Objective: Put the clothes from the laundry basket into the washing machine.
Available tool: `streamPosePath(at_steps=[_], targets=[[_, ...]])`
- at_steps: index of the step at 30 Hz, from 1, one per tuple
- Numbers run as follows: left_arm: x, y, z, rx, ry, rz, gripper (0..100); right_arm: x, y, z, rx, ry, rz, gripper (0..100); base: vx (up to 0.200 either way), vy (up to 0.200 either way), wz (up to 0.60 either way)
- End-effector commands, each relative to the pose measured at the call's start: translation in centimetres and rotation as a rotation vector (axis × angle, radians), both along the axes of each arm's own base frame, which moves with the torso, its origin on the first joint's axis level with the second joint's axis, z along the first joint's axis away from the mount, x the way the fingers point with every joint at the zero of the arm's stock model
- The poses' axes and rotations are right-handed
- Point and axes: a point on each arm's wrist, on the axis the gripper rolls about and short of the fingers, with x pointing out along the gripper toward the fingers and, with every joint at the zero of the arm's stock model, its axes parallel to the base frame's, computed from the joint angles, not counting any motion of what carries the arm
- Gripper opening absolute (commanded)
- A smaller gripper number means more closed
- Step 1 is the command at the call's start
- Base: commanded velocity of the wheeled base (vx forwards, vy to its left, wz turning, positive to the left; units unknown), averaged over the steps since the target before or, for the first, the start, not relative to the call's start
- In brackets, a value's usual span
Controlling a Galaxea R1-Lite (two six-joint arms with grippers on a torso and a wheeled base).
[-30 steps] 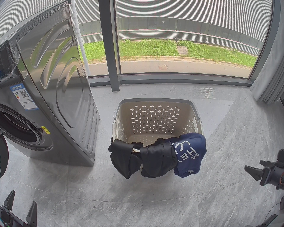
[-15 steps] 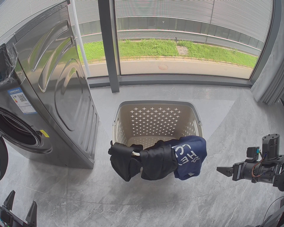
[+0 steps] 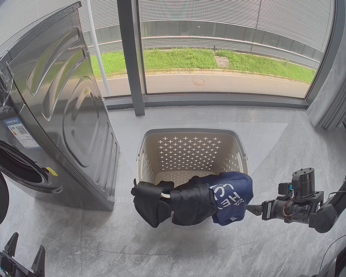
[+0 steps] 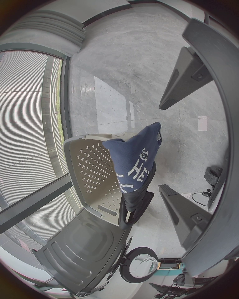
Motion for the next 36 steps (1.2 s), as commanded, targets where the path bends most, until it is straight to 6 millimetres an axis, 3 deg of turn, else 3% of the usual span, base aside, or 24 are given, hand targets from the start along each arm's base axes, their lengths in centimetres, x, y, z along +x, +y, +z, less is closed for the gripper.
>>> streamPosePath(at_steps=[1, 20, 33, 34, 36], targets=[[0.0, 0.0, -0.5, -0.001, 0.005, 0.000, 100, 1.5, 1.1, -2.7, -0.019, 0.055, 0.019, 100, 0.000, 0.000, 0.00], [0.0, 0.0, -0.5, -0.002, 0.005, -0.001, 100, 5.5, 4.3, -5.1, 0.005, 0.036, 0.051, 100, 0.000, 0.000, 0.00], [0.0, 0.0, -0.5, -0.002, 0.005, 0.000, 100, 7.2, 5.0, -4.8, 0.026, -0.007, 0.033, 100, 0.000, 0.000, 0.00], [0.0, 0.0, -0.5, -0.002, 0.005, -0.001, 100, 7.2, 5.0, -4.9, 0.028, -0.006, 0.033, 0, 0.000, 0.000, 0.00], [0.0, 0.0, -0.5, -0.002, 0.005, -0.001, 100, 7.3, 5.1, -4.8, 0.029, -0.009, 0.035, 0, 0.000, 0.000, 0.00]])
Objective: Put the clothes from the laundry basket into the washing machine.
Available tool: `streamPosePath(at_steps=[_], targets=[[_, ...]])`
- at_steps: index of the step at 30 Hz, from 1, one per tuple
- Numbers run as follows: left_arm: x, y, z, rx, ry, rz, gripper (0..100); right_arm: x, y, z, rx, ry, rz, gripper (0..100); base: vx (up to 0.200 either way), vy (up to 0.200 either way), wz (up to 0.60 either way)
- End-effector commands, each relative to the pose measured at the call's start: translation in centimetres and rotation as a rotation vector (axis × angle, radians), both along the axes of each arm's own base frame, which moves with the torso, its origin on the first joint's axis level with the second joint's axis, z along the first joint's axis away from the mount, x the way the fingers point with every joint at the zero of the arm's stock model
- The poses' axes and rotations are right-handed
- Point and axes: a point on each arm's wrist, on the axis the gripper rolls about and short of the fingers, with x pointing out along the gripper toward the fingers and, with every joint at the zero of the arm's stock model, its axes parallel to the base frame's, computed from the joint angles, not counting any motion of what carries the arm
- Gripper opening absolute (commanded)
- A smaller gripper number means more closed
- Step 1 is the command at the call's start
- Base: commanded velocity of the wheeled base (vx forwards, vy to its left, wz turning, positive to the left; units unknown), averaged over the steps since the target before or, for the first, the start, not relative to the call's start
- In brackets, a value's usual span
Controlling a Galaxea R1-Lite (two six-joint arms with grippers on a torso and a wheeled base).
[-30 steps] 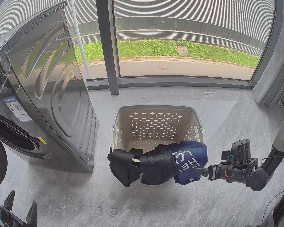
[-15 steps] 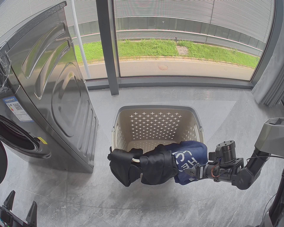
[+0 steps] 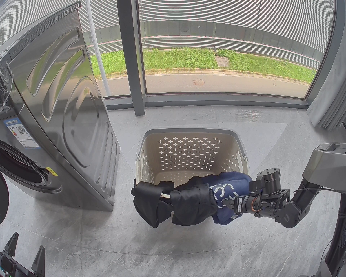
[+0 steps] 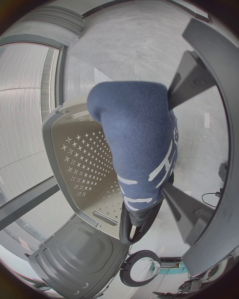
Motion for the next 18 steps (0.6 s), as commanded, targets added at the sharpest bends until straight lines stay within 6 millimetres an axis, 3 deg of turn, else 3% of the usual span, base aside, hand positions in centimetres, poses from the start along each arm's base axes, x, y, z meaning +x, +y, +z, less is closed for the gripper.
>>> streamPosePath(at_steps=[1, 13, 18], targets=[[0.0, 0.0, -0.5, -0.001, 0.005, 0.000, 100, 0.2, 0.2, 0.1, 0.006, -0.007, 0.004, 0, 0.000, 0.000, 0.00], [0.0, 0.0, -0.5, -0.001, 0.005, 0.000, 100, -1.0, 0.7, 0.5, 0.047, -0.014, 0.006, 0, 0.000, 0.000, 0.00], [0.0, 0.0, -0.5, -0.001, 0.005, 0.000, 100, -3.3, 0.1, 3.9, 0.075, -0.075, 0.023, 0, 0.000, 0.000, 0.00]])
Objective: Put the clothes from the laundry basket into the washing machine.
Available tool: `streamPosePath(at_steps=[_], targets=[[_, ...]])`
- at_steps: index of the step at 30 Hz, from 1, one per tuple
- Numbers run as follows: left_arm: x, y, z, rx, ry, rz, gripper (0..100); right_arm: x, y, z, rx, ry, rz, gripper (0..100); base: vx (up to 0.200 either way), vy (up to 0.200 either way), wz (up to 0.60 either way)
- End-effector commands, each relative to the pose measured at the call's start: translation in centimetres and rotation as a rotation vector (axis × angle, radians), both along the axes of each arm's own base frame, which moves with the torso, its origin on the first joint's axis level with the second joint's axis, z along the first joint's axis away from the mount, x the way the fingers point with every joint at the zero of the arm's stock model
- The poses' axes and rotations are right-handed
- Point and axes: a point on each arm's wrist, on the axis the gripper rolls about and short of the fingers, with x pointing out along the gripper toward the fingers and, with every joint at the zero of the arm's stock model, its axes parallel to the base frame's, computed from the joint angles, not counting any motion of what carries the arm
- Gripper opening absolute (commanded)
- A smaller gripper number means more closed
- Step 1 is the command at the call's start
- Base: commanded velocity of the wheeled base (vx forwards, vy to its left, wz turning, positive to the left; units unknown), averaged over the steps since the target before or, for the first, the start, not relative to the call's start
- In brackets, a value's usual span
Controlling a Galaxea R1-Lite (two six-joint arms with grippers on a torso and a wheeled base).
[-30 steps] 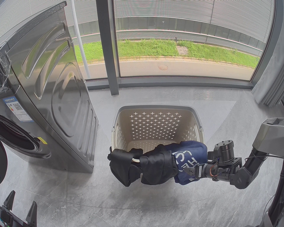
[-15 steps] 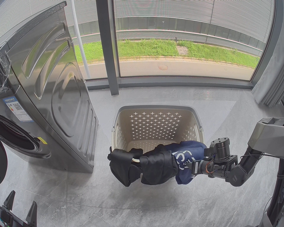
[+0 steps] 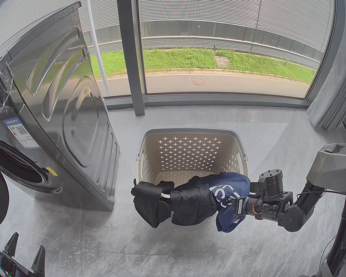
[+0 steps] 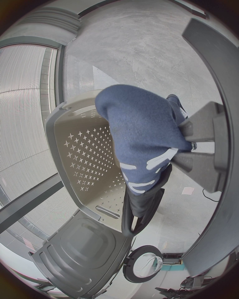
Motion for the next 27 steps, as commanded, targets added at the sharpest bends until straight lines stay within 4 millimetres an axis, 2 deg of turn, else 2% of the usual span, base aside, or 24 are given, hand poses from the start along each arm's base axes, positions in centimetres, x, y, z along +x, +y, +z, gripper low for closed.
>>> streamPosePath(at_steps=[1, 7, 11, 13, 14, 18, 22, 24, 27], targets=[[0.0, 0.0, -0.5, 0.000, 0.005, 0.000, 100, -2.0, -0.5, 3.7, 0.038, -0.082, 0.014, 0, 0.000, 0.000, 0.00], [0.0, 0.0, -0.5, 0.000, 0.005, 0.000, 100, -3.0, -1.0, 6.0, 0.069, -0.147, 0.015, 0, 0.000, 0.000, 0.00], [0.0, 0.0, -0.5, 0.001, 0.005, 0.000, 100, -4.4, -1.2, 7.9, 0.100, -0.205, 0.030, 0, 0.000, 0.000, 0.00], [0.0, 0.0, -0.5, 0.001, 0.005, 0.000, 100, -4.6, -1.2, 8.2, 0.104, -0.212, 0.031, 0, 0.000, 0.000, 0.00], [0.0, 0.0, -0.5, 0.001, 0.005, 0.000, 100, -5.4, -1.1, 9.3, 0.124, -0.248, 0.048, 0, 0.000, 0.000, 0.00], [0.0, 0.0, -0.5, 0.001, 0.005, 0.000, 100, -6.5, -1.0, 10.8, 0.151, -0.298, 0.065, 0, 0.000, 0.000, 0.00], [0.0, 0.0, -0.5, 0.000, 0.005, 0.000, 100, -8.6, -0.8, 12.9, 0.177, -0.381, 0.069, 0, 0.000, 0.000, 0.00], [0.0, 0.0, -0.5, 0.000, 0.005, 0.000, 100, -10.1, -1.4, 15.1, 0.221, -0.462, 0.077, 0, 0.000, 0.000, 0.00], [0.0, 0.0, -0.5, 0.000, 0.005, 0.000, 100, -11.3, -2.1, 16.6, 0.253, -0.527, 0.085, 0, 0.000, 0.000, 0.00]])
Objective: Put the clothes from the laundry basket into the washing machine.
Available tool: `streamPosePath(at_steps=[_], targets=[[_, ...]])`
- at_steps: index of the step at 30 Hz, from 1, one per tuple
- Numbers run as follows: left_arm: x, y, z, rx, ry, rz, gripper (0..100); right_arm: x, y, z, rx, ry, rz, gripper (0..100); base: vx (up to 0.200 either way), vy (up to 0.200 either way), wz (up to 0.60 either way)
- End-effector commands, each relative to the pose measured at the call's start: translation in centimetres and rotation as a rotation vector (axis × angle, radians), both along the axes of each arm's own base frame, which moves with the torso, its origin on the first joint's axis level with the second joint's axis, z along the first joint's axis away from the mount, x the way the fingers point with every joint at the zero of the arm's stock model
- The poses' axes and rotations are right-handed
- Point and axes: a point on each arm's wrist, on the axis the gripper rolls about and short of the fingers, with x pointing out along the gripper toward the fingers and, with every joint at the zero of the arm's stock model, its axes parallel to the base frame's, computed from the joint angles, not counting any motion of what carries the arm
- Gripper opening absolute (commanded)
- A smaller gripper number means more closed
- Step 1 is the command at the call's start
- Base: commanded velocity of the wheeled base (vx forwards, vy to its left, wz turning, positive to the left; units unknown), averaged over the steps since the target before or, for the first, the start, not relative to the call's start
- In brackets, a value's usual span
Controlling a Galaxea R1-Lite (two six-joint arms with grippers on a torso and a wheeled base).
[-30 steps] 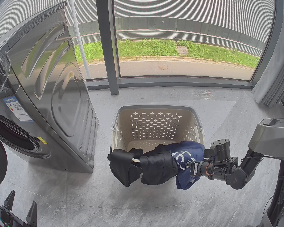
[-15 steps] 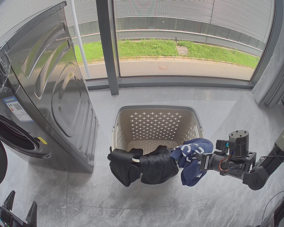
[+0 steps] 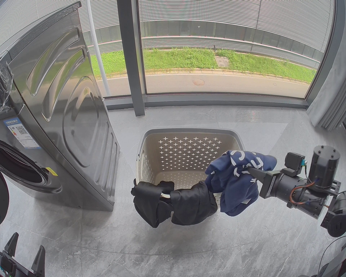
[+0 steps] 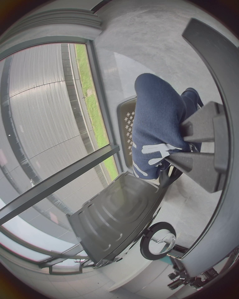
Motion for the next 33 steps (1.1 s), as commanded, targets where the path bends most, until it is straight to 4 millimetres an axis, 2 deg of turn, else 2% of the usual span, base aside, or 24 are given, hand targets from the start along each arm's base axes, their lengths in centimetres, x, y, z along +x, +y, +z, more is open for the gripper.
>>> streamPosePath(at_steps=[1, 5, 26, 33], targets=[[0.0, 0.0, -0.5, 0.001, 0.005, 0.000, 100, -3.6, -1.6, 4.5, 0.097, -0.181, 0.025, 0, 0.000, 0.000, 0.00], [0.0, 0.0, -0.5, 0.001, 0.005, -0.004, 100, -4.6, -2.1, 5.7, 0.098, -0.247, 0.060, 0, -0.150, 0.000, 0.00], [0.0, 0.0, -0.5, -0.006, 0.005, -0.001, 100, -5.0, -2.0, 6.0, 0.108, -0.287, 0.121, 0, -0.200, 0.000, 0.00], [0.0, 0.0, -0.5, -0.007, 0.005, 0.000, 100, -5.1, -1.8, 5.9, 0.110, -0.287, 0.147, 0, 0.000, 0.029, 0.00]])
